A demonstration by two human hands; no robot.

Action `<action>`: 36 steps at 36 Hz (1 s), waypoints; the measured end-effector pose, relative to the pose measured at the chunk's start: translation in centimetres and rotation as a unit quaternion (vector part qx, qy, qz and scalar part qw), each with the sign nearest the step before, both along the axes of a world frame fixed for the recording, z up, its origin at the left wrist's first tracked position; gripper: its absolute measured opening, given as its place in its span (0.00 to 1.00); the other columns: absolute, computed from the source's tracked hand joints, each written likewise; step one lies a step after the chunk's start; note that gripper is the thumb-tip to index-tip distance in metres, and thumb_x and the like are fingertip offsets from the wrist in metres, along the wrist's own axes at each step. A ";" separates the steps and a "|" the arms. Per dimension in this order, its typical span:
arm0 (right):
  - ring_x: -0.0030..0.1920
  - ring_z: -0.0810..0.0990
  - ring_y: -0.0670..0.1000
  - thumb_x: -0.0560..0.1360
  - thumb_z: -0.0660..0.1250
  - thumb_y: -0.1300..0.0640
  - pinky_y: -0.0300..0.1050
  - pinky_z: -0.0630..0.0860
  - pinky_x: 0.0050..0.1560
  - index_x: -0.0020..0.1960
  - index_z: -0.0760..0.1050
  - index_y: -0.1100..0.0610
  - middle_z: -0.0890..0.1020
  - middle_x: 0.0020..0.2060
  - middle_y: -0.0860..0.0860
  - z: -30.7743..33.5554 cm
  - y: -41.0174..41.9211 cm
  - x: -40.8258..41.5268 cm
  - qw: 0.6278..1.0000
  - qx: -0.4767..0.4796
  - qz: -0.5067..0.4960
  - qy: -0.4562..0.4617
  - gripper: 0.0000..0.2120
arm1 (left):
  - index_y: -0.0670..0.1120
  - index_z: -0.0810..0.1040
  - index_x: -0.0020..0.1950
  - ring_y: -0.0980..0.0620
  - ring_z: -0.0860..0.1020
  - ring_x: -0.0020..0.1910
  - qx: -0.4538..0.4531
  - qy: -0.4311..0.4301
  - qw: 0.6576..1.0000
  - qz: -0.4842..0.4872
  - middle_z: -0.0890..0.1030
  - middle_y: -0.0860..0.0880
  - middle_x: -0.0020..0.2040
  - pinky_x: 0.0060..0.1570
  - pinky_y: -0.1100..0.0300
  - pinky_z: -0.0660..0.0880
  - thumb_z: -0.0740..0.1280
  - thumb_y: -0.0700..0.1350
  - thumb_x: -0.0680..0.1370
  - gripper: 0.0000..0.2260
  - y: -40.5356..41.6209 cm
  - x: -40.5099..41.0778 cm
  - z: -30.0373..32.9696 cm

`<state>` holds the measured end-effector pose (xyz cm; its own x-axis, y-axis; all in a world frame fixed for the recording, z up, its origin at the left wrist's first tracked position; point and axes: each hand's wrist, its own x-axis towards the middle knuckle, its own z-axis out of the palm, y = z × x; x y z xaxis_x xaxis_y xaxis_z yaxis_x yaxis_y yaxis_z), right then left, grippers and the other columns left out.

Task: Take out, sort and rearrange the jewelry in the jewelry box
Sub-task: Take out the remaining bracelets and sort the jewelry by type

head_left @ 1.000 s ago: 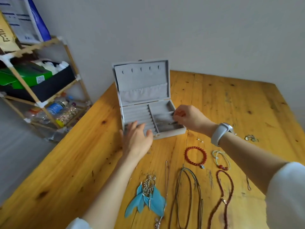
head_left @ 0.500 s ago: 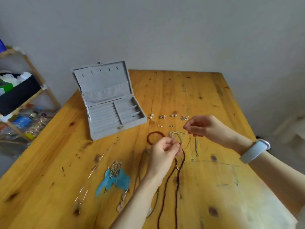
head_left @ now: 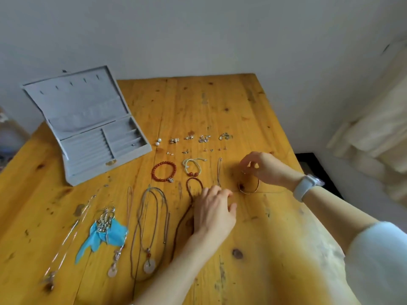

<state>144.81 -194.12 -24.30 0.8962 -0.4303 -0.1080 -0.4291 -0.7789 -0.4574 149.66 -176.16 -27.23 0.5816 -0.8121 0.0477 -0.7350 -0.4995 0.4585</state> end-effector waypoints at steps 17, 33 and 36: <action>0.73 0.41 0.42 0.70 0.33 0.44 0.51 0.38 0.74 0.75 0.48 0.50 0.50 0.74 0.42 -5.8 0.6 -6.0 0.990 -0.137 0.040 0.017 0.34 | 0.51 0.52 0.76 0.47 0.43 0.75 0.110 -0.089 0.975 -0.173 0.48 0.55 0.77 0.68 0.42 0.46 0.36 0.61 0.72 0.33 -1.6 -0.2 -2.4; 0.74 0.41 0.46 0.80 0.41 0.47 0.54 0.37 0.73 0.75 0.44 0.48 0.47 0.75 0.43 -5.6 -1.0 -2.5 0.989 -0.143 -0.006 0.044 0.24 | 0.50 0.48 0.76 0.48 0.35 0.74 0.133 -0.108 0.977 -0.123 0.45 0.54 0.77 0.69 0.41 0.41 0.46 0.57 0.81 0.26 -3.8 0.9 -2.1; 0.75 0.42 0.45 0.81 0.43 0.49 0.53 0.37 0.74 0.75 0.44 0.48 0.48 0.75 0.43 -5.6 -1.0 -2.5 0.991 -0.129 -0.014 0.032 0.24 | 0.50 0.46 0.76 0.48 0.35 0.74 0.133 -0.110 0.978 -0.121 0.43 0.54 0.77 0.69 0.41 0.41 0.46 0.57 0.81 0.26 -3.7 0.7 -2.3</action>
<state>142.31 -195.07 -29.88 0.8785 -0.4752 -0.0482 -0.4737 -0.8539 -0.2155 150.40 -179.83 -29.56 0.3707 -0.9251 -0.0823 -0.9124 -0.3793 0.1537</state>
